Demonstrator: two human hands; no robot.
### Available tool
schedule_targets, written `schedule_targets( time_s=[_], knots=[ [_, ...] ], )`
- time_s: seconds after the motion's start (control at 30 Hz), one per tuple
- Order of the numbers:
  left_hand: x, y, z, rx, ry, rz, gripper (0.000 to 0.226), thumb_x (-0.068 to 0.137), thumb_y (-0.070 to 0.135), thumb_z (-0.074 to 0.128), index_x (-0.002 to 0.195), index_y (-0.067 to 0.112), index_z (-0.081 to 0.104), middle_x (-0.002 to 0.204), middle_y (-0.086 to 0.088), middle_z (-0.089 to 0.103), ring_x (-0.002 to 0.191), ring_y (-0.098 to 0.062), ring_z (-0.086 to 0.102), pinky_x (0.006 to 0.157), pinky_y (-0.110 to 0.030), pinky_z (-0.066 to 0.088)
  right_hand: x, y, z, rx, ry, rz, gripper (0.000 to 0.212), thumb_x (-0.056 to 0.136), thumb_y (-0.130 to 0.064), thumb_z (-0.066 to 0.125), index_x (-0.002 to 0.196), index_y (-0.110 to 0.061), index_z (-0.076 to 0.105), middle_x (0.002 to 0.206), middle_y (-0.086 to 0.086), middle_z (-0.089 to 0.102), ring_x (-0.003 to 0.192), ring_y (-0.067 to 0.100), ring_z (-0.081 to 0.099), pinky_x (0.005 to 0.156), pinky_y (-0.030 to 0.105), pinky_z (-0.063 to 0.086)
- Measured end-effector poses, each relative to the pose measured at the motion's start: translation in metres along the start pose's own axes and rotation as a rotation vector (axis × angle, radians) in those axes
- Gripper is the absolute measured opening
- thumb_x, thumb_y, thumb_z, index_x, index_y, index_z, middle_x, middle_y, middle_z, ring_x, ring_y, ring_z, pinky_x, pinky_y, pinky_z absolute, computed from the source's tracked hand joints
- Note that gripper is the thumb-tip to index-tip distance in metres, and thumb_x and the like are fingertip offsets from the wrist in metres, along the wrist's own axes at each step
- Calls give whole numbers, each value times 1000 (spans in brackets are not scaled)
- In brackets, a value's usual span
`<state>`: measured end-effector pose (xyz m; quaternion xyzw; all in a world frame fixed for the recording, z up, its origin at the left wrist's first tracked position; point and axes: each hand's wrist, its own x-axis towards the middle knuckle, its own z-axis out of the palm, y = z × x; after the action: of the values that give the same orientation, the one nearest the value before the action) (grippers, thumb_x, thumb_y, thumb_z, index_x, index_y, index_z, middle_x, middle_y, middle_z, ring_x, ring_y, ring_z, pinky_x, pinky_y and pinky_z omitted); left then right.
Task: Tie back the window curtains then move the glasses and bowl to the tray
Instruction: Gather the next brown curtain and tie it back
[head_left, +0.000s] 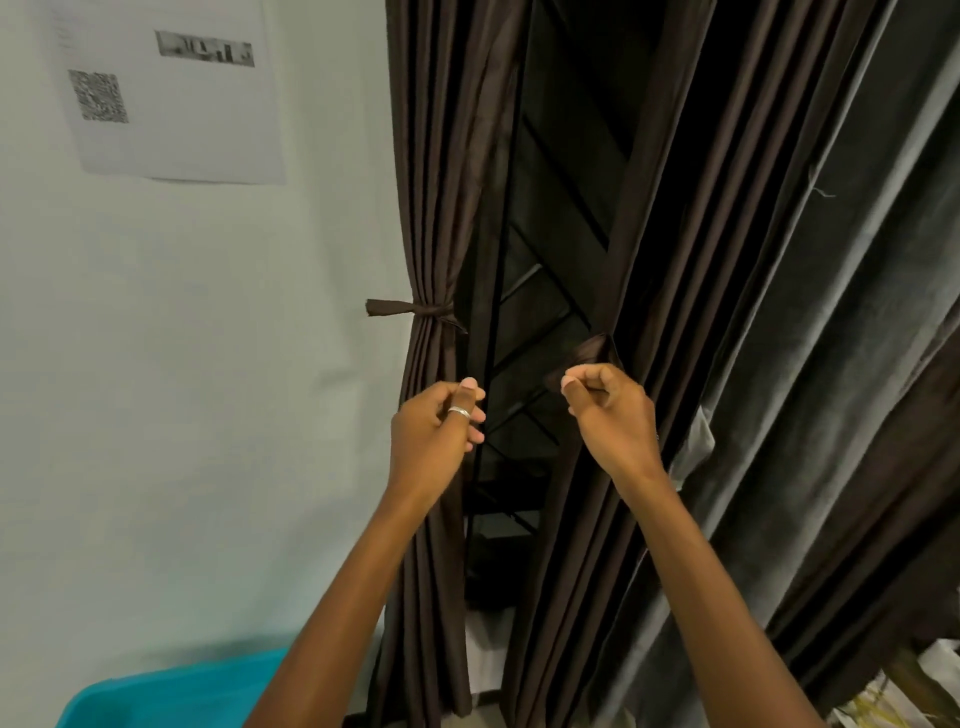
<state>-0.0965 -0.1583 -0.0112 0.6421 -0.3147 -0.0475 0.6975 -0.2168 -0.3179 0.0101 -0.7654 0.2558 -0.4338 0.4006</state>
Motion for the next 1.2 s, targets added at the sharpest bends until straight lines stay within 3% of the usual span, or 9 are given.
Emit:
schedule_targets(
  time_s=[0.27,0.47,0.63,0.73,0.83,0.9,1.03,1.13,1.2],
  knots=[
    [-5,11,97,46,-36,-12,19,101,22,56,106,26,73,85,12,75,68,-6,71,61,-16,54,32,36,-70,-5,-14,-19,7,96,-29,65,99,-35,68,93,-22,70,90,-21,60,68,-4,42],
    [-3,13,147,189,12,-42,16,98,28,58,100,34,73,88,15,75,79,-2,73,75,-25,58,46,54,-96,-3,-57,5,18,97,-31,65,113,-28,69,102,-18,72,95,-15,62,79,6,47],
    [15,30,178,430,100,8,27,95,53,56,94,32,74,79,17,71,80,-2,68,77,-30,56,49,51,-99,47,-57,3,24,97,-32,63,120,-26,68,106,-15,73,100,-1,68,89,32,60],
    [27,39,195,544,157,6,39,91,62,54,76,29,67,71,14,67,78,-12,68,75,-34,57,54,43,-98,82,-90,-81,21,99,-27,62,119,-24,70,103,-16,74,98,-8,67,88,21,58],
    [40,46,202,629,208,-31,39,89,58,55,78,24,69,78,3,71,80,-24,69,75,-41,59,68,26,-95,100,-134,-158,20,100,-24,60,118,-24,69,104,-15,75,100,-8,67,90,15,55],
    [50,49,199,644,239,-37,42,90,60,54,82,22,70,82,-1,71,82,-28,69,75,-43,59,82,12,-90,77,-155,-181,31,100,-28,60,131,-21,63,119,-8,73,110,-5,65,97,17,53],
    [68,44,188,684,253,-23,37,89,55,61,73,22,65,76,-2,67,81,-31,68,71,-41,58,108,-17,-73,27,-105,-259,47,101,-29,60,144,-14,52,143,0,59,130,7,55,92,-2,40],
    [71,32,183,707,218,-28,36,88,56,64,72,24,67,78,-3,71,83,-31,69,68,-36,54,128,-38,-62,-10,12,-261,60,98,-39,62,147,-11,45,143,4,58,131,15,55,104,23,48],
    [73,25,180,719,200,-8,23,89,47,67,83,26,73,82,-4,73,86,-31,70,69,-36,56,140,-47,-51,-62,72,-246,70,94,-49,64,148,-10,41,116,-7,66,110,10,63,98,29,52]
  ],
)
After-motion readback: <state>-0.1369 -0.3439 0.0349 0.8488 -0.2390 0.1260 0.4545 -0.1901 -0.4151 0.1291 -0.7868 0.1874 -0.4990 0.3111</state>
